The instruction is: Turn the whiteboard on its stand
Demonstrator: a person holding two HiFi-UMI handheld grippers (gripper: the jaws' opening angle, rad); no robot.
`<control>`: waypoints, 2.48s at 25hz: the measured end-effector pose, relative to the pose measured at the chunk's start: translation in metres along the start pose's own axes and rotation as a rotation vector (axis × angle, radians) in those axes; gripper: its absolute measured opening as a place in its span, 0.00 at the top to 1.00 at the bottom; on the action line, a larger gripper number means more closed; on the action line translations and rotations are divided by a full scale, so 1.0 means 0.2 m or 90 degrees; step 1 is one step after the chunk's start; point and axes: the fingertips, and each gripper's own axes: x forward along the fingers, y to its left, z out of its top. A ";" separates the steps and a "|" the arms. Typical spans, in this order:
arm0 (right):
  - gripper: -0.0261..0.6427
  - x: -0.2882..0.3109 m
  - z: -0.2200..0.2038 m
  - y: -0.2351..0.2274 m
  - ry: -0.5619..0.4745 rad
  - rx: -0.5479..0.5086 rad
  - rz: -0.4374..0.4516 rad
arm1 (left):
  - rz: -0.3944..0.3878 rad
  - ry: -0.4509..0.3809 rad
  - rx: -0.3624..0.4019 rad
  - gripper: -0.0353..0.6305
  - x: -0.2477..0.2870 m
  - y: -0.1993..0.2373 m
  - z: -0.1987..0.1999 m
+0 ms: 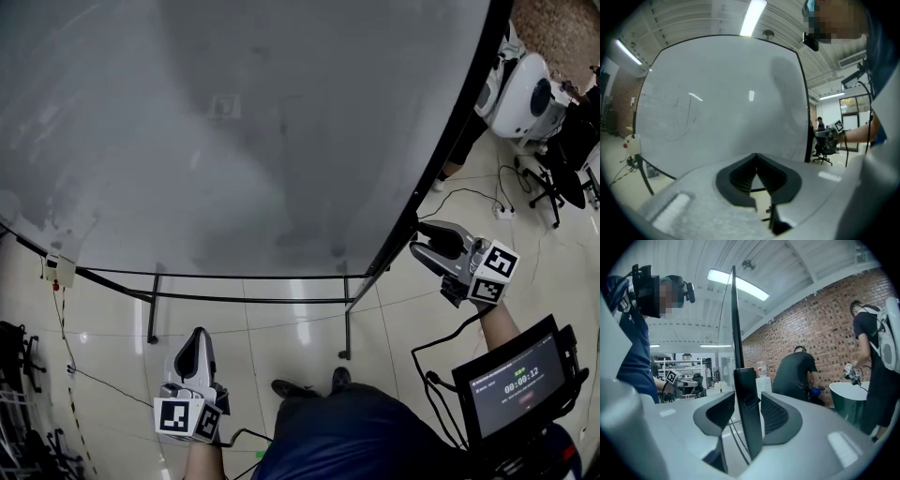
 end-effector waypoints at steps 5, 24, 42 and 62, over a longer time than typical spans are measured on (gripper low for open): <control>0.89 -0.16 -0.12 0.09 0.044 0.044 -0.074 | 0.018 0.025 -0.021 0.94 -0.05 0.10 -0.17; 0.94 0.86 0.19 1.43 0.026 -0.129 0.316 | 0.169 -0.020 -0.095 0.94 -0.44 0.07 -0.26; 0.94 1.69 0.33 2.07 0.011 -0.123 0.437 | 0.399 -0.049 -0.090 0.94 -0.93 0.76 0.12; 0.94 1.88 0.18 2.01 0.029 -0.094 0.395 | 0.371 -0.045 -0.080 0.94 -0.74 0.94 0.17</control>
